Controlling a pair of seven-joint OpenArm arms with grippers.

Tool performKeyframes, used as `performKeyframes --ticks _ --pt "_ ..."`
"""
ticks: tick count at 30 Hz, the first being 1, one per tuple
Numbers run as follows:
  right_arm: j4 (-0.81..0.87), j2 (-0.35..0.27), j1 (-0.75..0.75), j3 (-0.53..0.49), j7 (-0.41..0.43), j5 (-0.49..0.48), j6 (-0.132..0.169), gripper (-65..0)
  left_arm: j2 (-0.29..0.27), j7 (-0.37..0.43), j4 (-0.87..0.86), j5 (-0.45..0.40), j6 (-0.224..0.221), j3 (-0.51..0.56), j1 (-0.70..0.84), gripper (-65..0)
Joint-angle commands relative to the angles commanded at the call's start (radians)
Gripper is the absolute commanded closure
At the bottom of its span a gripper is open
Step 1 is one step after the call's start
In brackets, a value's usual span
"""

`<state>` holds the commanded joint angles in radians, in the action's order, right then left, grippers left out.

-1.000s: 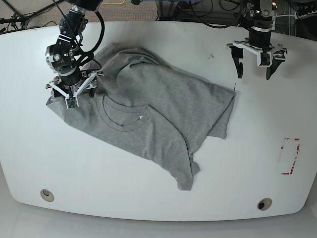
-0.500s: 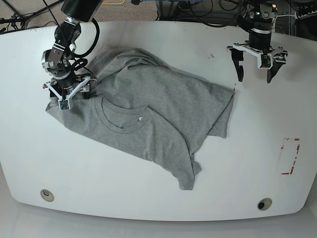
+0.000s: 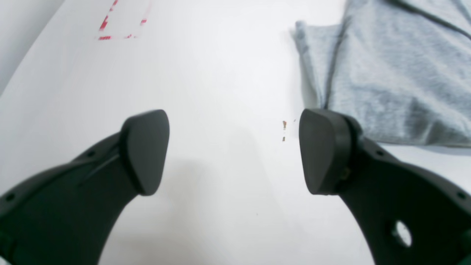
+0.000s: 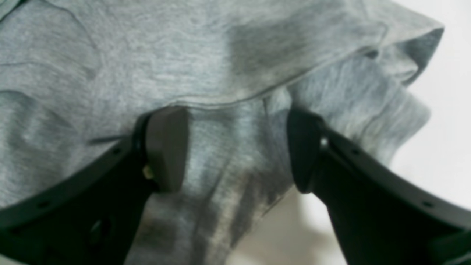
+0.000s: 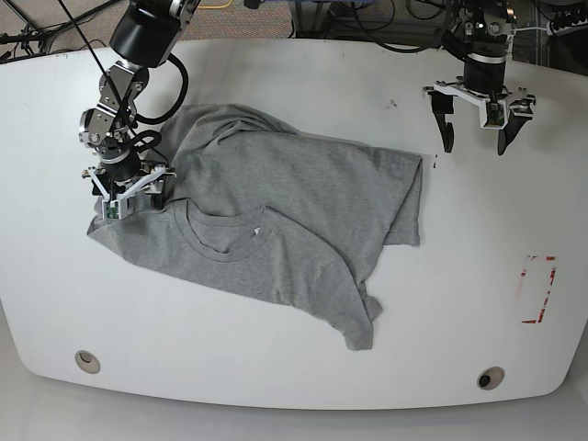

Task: Fold the T-shirt properly
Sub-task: 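Grasp the T-shirt shoulder fabric with the right gripper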

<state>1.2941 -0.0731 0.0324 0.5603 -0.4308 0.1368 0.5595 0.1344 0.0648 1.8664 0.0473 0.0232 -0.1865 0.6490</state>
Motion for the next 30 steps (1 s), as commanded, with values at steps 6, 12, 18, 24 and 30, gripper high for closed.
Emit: performKeyframes --ticks 6,12,18,24,30 --pt "-0.082 -0.031 0.002 -0.011 0.005 0.01 0.0 -34.6 -0.001 0.006 0.006 -0.001 0.0 0.002 0.001 -52.0" --pt "-0.112 -0.055 0.009 -0.004 0.014 0.019 0.013 -26.5 0.0 0.007 0.005 0.0 0.0 0.003 -0.001 -52.0" --pt "-0.107 -0.062 -0.019 -0.024 -0.021 0.021 0.102 -17.5 -0.002 0.003 0.003 0.002 -0.003 0.004 0.001 -51.6" --pt "-0.001 -0.043 -0.061 -0.021 -0.084 0.024 0.139 -10.9 -0.003 0.001 0.0 0.001 -0.005 0.003 0.0 -51.4" --pt "0.253 0.007 -0.158 -0.036 -0.148 0.031 0.139 -4.1 -0.007 0.001 0.013 0.003 -0.005 0.018 -0.005 -51.4"
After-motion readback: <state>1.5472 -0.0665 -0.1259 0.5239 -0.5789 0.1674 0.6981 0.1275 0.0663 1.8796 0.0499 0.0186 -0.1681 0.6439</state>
